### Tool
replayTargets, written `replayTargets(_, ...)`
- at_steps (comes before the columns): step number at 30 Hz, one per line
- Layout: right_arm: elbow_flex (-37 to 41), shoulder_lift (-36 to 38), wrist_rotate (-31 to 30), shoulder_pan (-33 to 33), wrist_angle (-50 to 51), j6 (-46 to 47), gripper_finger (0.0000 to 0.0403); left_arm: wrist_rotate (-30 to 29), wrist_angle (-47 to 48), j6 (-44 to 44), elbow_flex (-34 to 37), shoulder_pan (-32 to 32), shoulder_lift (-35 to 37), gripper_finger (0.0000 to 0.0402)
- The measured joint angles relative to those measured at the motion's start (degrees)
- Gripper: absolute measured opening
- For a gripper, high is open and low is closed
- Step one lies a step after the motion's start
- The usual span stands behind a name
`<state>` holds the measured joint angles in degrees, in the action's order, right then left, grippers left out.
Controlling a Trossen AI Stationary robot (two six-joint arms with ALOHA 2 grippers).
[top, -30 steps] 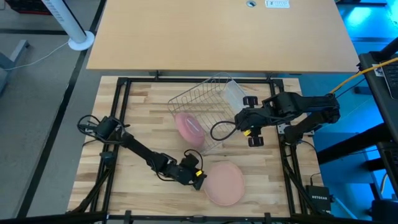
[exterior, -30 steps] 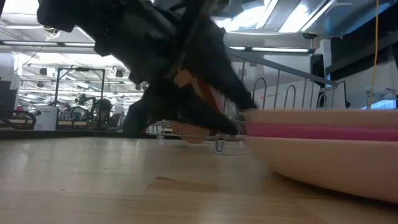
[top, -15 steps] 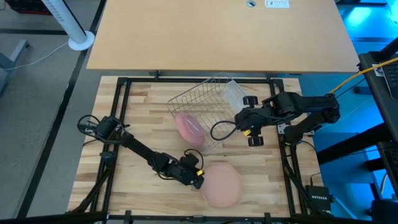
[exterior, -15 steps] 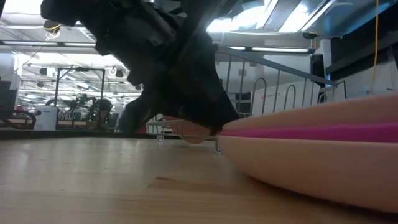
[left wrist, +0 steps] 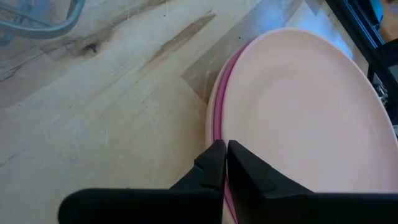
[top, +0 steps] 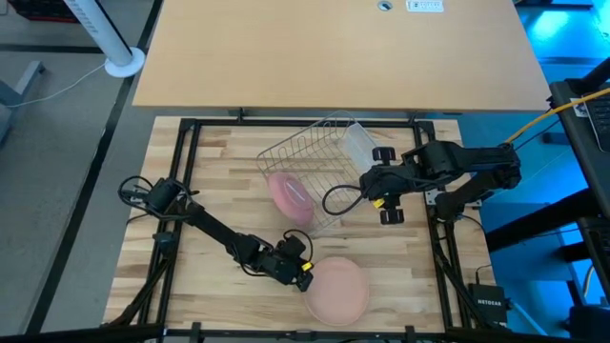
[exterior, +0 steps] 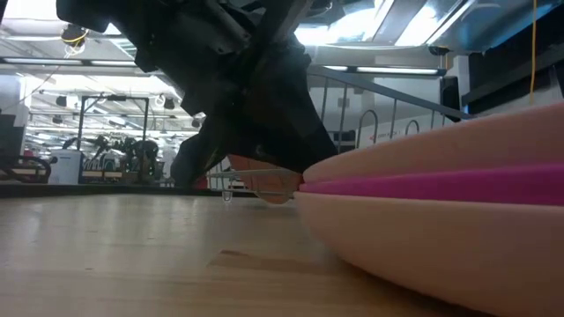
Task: Sort dishes
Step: Put the light brown plate into the dish rack
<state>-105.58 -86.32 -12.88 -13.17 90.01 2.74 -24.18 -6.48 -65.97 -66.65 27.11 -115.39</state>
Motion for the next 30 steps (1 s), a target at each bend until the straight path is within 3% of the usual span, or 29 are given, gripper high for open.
replayTargets(5,0.00,0.00,13.33,-1.29,0.01,0.07,0.0161,-0.02,0.02,0.50,0.00,0.00,0.00,0.0004)
replayTargets(10,0.00,0.00,23.85,-8.14,-0.14,2.16,0.0161,-0.02,0.02,1.27,0.00,0.00,0.01,0.0001)
replayTargets(18,4.79,-0.09,14.98,-23.36,-11.27,7.62,0.0161,-0.04,0.02,3.43,0.00,0.00,0.02,0.0001)
replayTargets(24,16.41,-0.11,12.87,-30.46,-26.96,9.03,0.0161,-0.02,0.03,3.89,0.00,0.06,0.03,0.0004)
replayTargets(30,30.44,-0.21,12.39,-32.72,-48.02,9.03,0.0161,0.22,0.02,4.93,0.00,0.39,0.04,0.0003)
